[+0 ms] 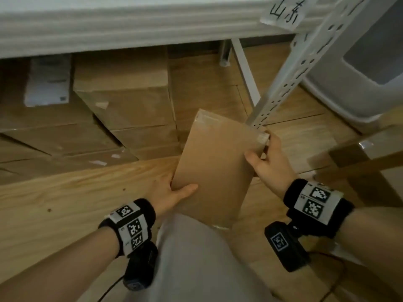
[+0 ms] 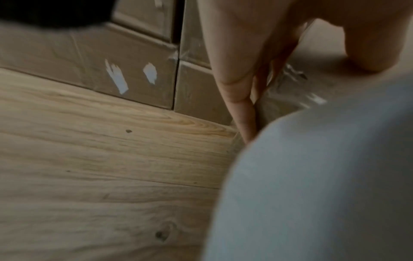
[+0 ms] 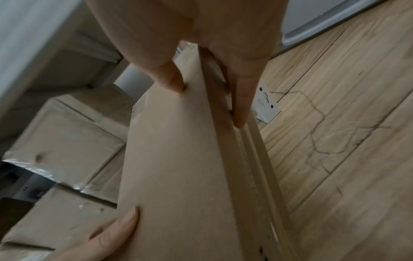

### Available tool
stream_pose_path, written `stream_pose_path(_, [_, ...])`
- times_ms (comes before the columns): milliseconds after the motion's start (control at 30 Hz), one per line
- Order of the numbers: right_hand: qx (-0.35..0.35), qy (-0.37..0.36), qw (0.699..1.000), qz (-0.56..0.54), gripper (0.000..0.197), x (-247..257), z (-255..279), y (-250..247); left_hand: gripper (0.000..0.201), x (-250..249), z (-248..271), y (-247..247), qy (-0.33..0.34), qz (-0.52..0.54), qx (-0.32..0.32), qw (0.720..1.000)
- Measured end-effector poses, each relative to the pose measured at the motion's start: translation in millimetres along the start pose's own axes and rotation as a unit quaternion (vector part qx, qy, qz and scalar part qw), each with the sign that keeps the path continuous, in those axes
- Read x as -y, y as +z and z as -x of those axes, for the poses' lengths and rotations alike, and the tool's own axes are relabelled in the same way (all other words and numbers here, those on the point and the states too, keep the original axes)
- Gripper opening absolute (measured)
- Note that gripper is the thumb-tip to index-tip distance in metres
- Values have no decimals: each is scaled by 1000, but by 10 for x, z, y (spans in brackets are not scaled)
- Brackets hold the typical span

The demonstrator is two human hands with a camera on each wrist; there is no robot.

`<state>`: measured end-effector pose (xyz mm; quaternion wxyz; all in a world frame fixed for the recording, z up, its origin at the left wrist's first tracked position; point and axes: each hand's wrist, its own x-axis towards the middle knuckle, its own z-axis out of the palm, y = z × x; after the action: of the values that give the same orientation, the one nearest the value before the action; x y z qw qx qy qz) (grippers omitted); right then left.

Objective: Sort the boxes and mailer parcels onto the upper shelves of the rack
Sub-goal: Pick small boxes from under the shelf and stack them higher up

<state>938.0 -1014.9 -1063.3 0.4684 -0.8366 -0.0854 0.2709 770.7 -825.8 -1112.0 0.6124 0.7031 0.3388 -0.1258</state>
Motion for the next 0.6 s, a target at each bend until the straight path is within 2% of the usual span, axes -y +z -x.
stream_pose_path(200, [-16, -4, 1000, 10, 64, -329, -573, 265, 59, 233, -505, 77, 15, 31, -3, 999])
stream_pose_path(367, [48, -2, 998, 26, 59, -463, -617, 298, 62, 316, -535, 99, -22, 153, 40, 987])
stream_pose_path(467, [107, -30, 993, 33, 72, -563, -499, 295, 66, 384, -477, 145, -20, 203, 62, 977])
stream_pose_path(600, [124, -49, 988, 74, 86, -548, -547, 266, 68, 416, -583, 179, -2, 152, 30, 988])
